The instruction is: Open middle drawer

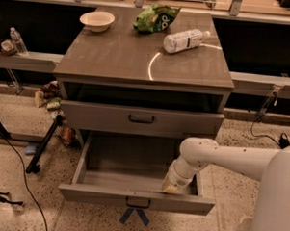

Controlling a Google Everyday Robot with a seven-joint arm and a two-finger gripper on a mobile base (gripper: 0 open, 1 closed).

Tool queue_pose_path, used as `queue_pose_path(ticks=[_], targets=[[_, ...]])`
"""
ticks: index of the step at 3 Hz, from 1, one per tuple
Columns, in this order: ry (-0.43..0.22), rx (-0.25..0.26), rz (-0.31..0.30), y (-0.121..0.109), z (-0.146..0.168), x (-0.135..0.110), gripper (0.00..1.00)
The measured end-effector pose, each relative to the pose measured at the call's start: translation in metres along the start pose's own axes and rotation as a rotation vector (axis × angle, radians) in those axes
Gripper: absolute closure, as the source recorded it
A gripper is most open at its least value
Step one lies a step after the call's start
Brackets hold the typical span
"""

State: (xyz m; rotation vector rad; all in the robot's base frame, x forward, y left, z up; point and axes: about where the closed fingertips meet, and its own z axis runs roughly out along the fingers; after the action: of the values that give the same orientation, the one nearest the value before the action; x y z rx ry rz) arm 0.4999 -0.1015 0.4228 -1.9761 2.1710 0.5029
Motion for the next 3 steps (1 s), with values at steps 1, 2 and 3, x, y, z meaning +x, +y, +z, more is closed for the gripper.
queue_pose_path(ticks=[1, 2, 3], targets=[[-0.033, -0.05, 0.012, 0.018, -0.001, -0.015, 1.0], [-0.053, -0.016, 0.009, 0.014, -0.006, -0.024, 1.0], [-0.065, 0.101, 0.02, 0.006, -0.041, -0.024, 1.0]])
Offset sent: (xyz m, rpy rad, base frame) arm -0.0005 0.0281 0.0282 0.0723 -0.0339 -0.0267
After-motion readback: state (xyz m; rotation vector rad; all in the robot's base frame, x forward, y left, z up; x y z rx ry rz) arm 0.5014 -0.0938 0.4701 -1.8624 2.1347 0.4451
